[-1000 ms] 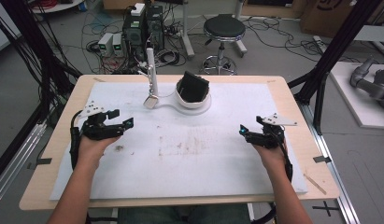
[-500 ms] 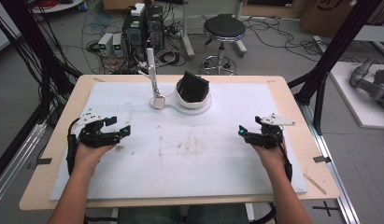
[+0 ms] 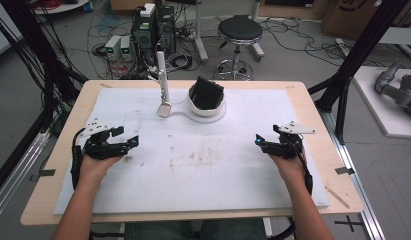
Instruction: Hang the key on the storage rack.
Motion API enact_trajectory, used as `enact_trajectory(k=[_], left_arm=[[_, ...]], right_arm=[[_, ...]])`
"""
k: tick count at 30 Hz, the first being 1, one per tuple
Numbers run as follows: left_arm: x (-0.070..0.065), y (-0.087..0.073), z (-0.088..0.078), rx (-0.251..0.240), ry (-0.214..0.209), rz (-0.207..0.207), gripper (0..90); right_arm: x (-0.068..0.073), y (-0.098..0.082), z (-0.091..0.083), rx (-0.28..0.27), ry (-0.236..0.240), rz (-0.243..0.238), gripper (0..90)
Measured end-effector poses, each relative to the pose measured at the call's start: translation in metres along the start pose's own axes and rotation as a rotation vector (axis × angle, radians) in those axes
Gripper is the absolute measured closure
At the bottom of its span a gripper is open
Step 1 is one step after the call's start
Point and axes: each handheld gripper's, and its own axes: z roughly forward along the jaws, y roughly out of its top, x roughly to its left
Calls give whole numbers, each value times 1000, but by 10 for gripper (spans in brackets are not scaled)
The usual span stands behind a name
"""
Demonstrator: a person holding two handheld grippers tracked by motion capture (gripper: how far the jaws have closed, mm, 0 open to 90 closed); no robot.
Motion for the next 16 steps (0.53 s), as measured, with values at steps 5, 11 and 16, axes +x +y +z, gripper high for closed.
enact_trajectory(k=[5,11,16], left_arm=[[-2,0,2,6,-7,10,226],[-3,-1,1,8,-14,8,226],[-2,-2,-1,5,-11,0,226]], right_arm=[[-1,0,0,-5,3,1,212],[1,0,0,-3,4,0,213],[1,0,0,-4,3,2,212]])
